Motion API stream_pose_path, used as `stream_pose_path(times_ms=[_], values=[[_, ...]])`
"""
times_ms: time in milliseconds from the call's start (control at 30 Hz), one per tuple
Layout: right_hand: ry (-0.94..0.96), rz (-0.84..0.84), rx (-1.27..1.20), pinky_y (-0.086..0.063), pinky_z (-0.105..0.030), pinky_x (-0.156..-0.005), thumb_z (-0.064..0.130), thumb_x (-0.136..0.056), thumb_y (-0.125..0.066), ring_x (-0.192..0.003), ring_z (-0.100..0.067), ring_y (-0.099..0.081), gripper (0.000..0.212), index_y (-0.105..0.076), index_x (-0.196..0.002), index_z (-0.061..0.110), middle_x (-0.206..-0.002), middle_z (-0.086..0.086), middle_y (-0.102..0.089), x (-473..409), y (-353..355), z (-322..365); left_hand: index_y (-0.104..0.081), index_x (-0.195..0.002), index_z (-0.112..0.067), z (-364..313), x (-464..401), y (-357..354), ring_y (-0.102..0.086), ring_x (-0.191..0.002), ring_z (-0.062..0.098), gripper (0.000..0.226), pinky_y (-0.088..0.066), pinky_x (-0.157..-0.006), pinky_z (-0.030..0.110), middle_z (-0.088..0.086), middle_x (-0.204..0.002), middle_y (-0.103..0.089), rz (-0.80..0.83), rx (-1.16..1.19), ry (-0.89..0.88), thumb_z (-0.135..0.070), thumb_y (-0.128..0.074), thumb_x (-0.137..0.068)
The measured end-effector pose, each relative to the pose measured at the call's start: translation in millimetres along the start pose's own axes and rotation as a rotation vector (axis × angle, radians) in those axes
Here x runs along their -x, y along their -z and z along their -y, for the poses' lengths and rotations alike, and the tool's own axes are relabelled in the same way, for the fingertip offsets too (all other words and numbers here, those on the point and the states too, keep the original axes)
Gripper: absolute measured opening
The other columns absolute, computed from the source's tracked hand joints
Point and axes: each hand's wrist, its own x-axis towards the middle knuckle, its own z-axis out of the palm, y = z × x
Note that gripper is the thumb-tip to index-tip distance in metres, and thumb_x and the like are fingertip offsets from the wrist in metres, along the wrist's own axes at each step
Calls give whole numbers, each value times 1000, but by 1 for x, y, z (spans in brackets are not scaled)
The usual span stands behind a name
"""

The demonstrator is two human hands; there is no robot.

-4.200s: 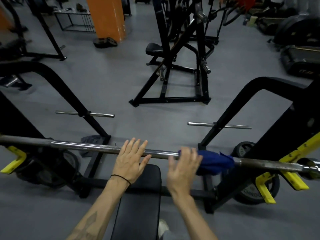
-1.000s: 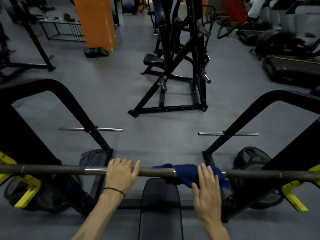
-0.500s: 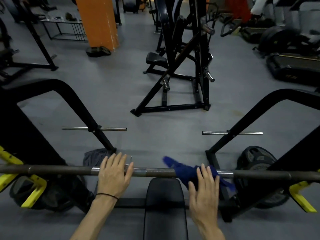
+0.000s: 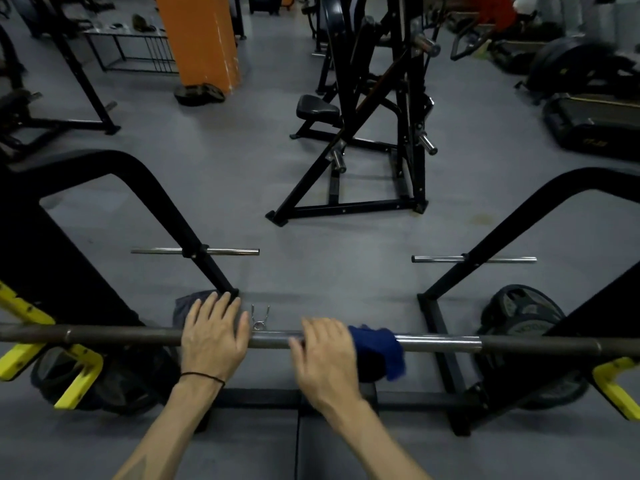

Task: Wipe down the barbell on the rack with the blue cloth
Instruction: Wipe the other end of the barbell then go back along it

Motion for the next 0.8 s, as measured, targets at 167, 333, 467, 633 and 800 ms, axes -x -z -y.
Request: stream_pose_path(times_ms=[167,333,467,633,800], values=[[52,-71,25,-36,-42,-113,42,-107,-34,-131,-29,-55,53,-54,-147,13,-141,-12,-61,23,17,-60,-70,-122,-2,6,0,0,-61,-122,36,54,-38,-112,52,18,-127,-68,-68,39,-83,-40,-39,-98],[-410,-204,118,-33,-56,-115,34,-102,-38,-114,-37,-58,45,-68,-120,6,-113,-16,-68,40,43,-113,-72,-84,-8,-3,5,8,-62,-72,33,47,-46,-78,44,11,-78,-66,-75,40,-55,-42,-42,-99],[-339,-229,-60,-32,-51,-115,31,-99,-46,-98,-35,-60,29,-67,-101,10,-100,-9,-63,17,-5,5,-57,-56,-13,-5,2,17,-52,-49,30,51,-39,-56,37,7,-53,-52,64,12,-20,-44,-45,-95],[-5,-58,-104,-37,-45,-113,31,-96,-48,-120,-23,-56,46,-61,-136,12,-129,-4,-63,12,-17,55,-61,-40,-11,3,-10,17,-54,-35,27,65,-41,-44,26,7,-39,-53,291,-40,-43,-47,-36,-89],[-214,-150,21,-31,-44,-117,26,-95,-43,-121,-32,-56,53,-58,-139,1,-132,-15,-63,37,21,-45,-71,-58,-13,7,-18,22,-59,-43,29,67,-24,-46,25,8,-49,-60,401,-63,-155,-42,-19,-87]])
